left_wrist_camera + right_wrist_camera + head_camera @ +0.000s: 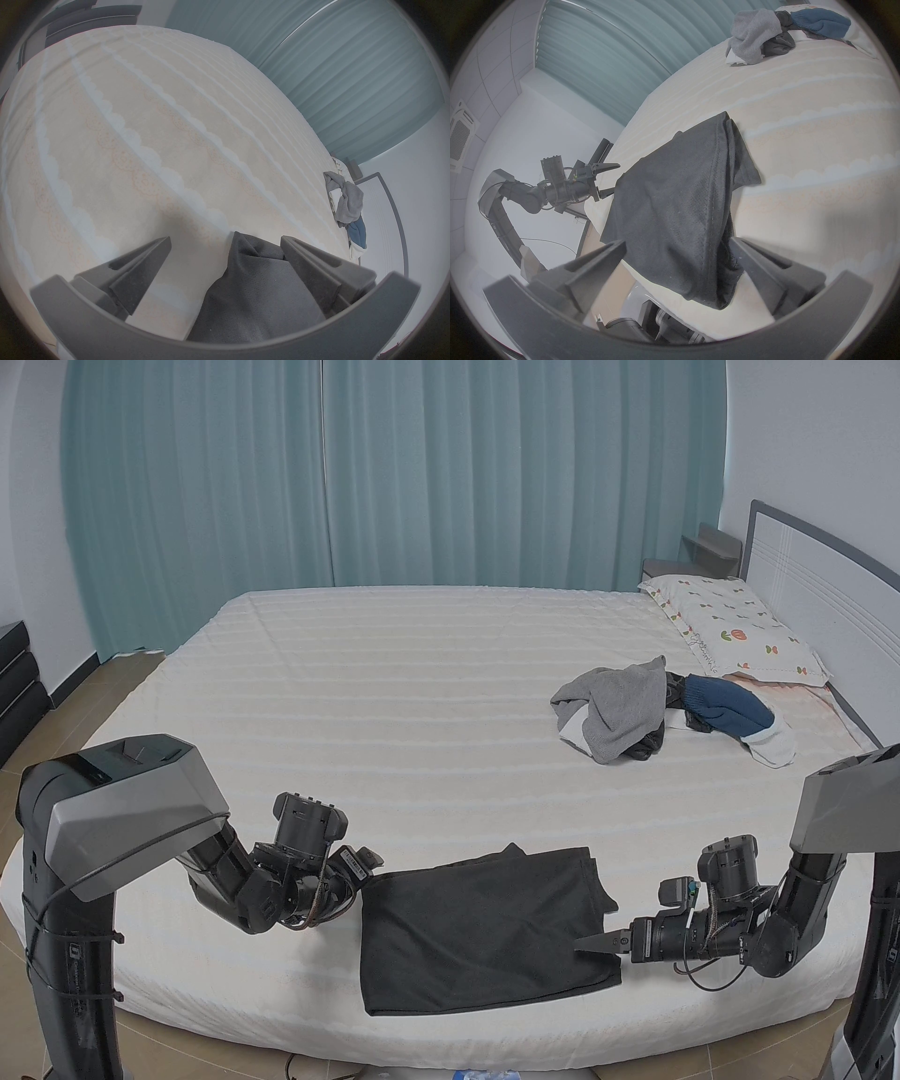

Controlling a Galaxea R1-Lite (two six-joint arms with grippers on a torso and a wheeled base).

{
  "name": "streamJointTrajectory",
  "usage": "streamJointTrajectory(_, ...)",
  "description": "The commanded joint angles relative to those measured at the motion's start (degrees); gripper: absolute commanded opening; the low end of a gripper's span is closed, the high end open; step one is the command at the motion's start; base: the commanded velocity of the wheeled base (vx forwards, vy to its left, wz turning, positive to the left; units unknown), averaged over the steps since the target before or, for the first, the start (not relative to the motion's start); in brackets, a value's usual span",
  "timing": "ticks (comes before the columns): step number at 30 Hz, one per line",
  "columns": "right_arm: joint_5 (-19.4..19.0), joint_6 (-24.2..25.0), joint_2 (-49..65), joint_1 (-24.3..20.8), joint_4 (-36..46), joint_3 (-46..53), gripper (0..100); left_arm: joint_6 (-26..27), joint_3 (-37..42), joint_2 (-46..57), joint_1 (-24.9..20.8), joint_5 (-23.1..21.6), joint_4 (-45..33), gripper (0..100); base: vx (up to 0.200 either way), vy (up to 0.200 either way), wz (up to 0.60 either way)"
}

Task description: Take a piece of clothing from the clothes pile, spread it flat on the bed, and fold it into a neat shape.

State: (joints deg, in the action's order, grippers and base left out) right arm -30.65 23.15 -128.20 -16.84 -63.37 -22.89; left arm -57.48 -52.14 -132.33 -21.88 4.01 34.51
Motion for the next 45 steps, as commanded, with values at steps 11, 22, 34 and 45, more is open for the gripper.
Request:
streamJointTrajectory(11, 1.82, -6.71, 0.14, 2.42, 0.00, 4.00, 0, -0.09, 0.02, -0.03, 0.00, 0.03, 0.03, 100, 0.000, 0.000, 0.00)
streamJointTrajectory(22, 1.73, -8.56, -0.21, 3.04, 0.00, 4.61, 0, -0.09, 0.02, -0.03, 0.00, 0.03, 0.03, 100, 0.000, 0.000, 0.00)
streamJointTrajectory(34, 2.08, 1.99, -1.09, 5.23, 1.05, -8.40, 100, -0.09, 0.02, -0.03, 0.00, 0.03, 0.03, 100, 0.000, 0.000, 0.00)
streamJointTrajectory(45, 9.64, 10.60, -13.22, 4.35, 2.63, -26.94, 100, -0.09, 0.02, -0.03, 0.00, 0.03, 0.03, 100, 0.000, 0.000, 0.00)
